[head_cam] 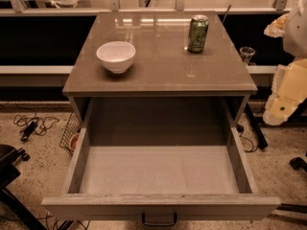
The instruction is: Close top drawer
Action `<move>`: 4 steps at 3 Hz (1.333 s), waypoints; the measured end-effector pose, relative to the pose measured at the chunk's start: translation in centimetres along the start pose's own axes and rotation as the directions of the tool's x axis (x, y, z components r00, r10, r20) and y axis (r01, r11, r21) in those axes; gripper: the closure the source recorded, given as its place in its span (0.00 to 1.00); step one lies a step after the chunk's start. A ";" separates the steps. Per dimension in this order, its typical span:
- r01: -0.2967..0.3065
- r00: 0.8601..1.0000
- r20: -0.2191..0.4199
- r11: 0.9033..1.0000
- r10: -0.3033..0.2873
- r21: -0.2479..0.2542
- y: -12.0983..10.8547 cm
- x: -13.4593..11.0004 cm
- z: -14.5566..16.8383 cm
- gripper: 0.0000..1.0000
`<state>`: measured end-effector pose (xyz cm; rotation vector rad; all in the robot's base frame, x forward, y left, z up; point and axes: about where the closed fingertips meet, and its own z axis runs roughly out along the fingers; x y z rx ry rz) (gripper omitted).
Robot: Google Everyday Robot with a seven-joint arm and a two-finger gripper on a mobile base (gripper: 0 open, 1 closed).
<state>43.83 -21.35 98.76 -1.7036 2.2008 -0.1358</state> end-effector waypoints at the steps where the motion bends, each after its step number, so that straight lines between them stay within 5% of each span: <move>1: -0.002 1.000 0.003 1.000 0.002 0.003 0.2 0.2 0.1 0.00; 2: -0.027 0.999 0.021 1.000 0.027 -0.002 2.2 2.2 1.5 0.00; 4: -0.174 0.979 0.108 0.985 0.174 -0.010 11.3 9.8 7.9 0.49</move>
Offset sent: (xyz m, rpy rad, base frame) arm -0.0446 -0.0306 -0.0603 0.0658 0.0158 -0.0446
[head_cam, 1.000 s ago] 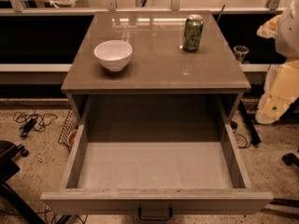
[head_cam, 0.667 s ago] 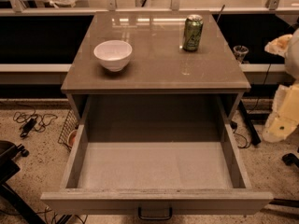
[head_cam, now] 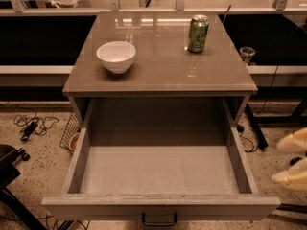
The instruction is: Close top drawer
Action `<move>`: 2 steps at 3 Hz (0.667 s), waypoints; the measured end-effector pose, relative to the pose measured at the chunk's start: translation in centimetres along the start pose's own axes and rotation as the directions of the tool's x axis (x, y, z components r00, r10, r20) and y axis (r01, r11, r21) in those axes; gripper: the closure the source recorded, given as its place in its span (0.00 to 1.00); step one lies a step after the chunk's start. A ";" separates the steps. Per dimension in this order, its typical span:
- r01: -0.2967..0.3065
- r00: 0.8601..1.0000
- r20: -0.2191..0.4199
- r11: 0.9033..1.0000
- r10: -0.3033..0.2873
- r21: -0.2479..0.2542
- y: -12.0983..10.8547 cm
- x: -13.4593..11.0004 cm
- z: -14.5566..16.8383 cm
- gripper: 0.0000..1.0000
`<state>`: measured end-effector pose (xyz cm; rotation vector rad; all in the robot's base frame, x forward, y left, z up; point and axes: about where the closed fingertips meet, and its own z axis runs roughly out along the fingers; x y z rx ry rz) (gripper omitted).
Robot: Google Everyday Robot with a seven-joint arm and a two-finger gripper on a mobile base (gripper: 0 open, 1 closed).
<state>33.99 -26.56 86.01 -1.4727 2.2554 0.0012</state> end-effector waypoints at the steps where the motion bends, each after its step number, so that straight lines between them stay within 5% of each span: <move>1: -0.056 0.998 0.026 0.998 0.057 -0.033 4.3 3.5 3.2 0.72; 2: -0.085 0.994 0.062 0.994 0.090 -0.071 8.5 5.5 5.4 0.95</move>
Offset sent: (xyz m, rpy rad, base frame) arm -0.1211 0.0115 -0.1341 0.1938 0.0757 -0.0391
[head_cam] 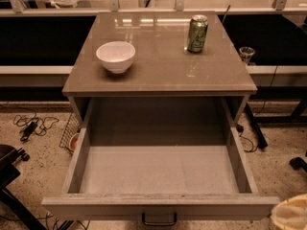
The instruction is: Close top drawer
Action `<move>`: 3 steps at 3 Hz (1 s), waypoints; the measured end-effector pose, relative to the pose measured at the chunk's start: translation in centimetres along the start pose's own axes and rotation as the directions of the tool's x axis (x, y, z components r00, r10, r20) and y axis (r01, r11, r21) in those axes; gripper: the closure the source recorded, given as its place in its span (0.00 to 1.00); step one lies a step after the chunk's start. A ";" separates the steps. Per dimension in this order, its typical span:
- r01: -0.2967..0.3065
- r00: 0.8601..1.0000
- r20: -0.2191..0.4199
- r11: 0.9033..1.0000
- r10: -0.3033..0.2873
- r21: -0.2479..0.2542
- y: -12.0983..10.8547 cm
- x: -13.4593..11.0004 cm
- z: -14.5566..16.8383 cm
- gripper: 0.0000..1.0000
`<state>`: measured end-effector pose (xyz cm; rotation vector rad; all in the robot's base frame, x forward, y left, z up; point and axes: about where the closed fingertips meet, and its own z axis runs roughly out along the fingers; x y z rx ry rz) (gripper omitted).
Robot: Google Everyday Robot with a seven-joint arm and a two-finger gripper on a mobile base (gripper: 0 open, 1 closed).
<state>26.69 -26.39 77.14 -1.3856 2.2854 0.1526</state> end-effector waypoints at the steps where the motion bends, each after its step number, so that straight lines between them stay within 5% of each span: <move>1: 0.003 0.998 0.057 0.998 0.000 -0.060 4.2 0.5 2.0 1.00; 3: 0.005 0.999 0.042 0.996 -0.001 -0.084 4.6 0.5 4.2 1.00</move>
Offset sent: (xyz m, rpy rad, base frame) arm -0.0249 0.0174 -0.0200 0.0547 0.0157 0.0260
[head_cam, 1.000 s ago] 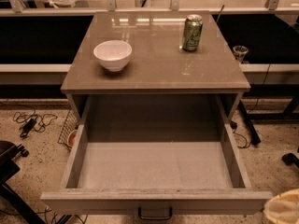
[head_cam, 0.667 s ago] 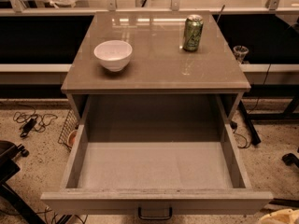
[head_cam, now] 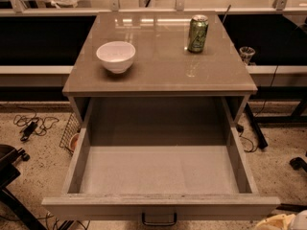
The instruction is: Close top drawer
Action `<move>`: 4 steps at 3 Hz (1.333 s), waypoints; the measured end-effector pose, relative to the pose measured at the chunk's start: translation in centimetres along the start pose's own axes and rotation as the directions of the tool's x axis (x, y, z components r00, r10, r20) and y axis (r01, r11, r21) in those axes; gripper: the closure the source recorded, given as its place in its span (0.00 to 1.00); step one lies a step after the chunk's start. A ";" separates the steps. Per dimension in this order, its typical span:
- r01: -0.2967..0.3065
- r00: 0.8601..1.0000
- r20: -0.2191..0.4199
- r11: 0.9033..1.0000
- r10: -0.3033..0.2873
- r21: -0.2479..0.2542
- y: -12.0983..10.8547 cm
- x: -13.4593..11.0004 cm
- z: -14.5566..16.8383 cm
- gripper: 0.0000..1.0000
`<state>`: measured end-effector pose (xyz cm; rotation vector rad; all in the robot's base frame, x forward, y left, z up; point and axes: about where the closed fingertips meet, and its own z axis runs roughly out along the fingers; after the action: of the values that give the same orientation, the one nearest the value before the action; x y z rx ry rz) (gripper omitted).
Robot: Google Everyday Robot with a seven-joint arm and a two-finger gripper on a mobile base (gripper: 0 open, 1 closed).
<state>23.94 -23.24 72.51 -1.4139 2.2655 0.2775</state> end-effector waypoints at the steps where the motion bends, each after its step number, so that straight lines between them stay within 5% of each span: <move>1: -0.007 1.000 0.020 0.999 0.008 -0.039 0.5 0.7 4.5 1.00; 2: 0.001 0.996 0.093 0.998 0.005 -0.059 -1.7 0.3 9.6 1.00; 4: 0.022 0.983 0.185 0.998 -0.012 -0.057 -6.7 -2.2 13.7 1.00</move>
Offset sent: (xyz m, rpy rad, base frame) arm 0.0579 0.0356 -0.1193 0.1636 0.0033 0.0423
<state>34.36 -19.11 62.00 -1.3755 2.1098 0.4540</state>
